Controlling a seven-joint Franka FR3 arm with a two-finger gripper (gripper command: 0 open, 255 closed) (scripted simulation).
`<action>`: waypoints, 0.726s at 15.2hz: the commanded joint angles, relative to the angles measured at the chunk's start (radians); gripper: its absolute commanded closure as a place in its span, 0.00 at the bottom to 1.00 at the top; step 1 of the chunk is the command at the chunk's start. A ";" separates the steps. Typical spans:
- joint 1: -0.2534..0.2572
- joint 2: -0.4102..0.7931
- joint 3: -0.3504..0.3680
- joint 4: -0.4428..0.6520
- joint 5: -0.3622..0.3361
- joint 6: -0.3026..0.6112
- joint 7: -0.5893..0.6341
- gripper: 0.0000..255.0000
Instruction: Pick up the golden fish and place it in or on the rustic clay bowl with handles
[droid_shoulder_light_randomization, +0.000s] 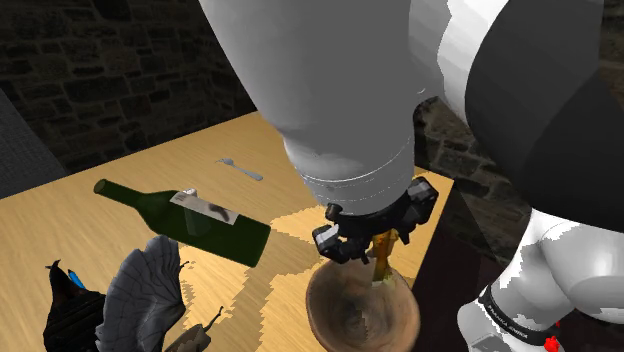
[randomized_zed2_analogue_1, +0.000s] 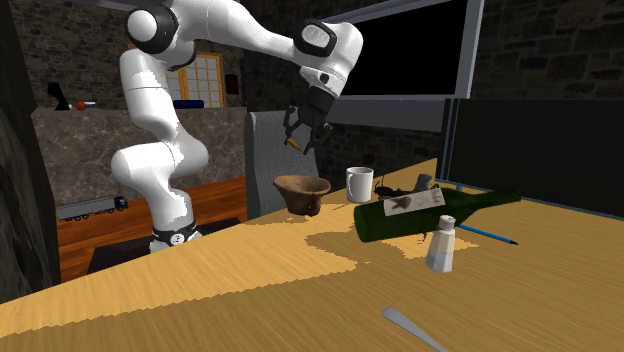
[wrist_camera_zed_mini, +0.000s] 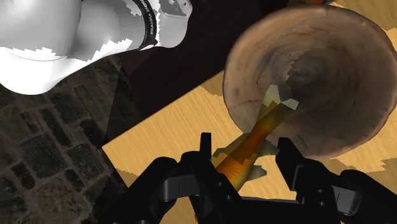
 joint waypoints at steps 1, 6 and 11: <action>0.009 0.017 0.019 0.031 0.006 -0.020 0.030 1.00; 0.019 0.042 0.042 0.001 0.013 0.025 0.071 1.00; 0.021 0.051 0.047 -0.059 0.012 0.090 0.084 1.00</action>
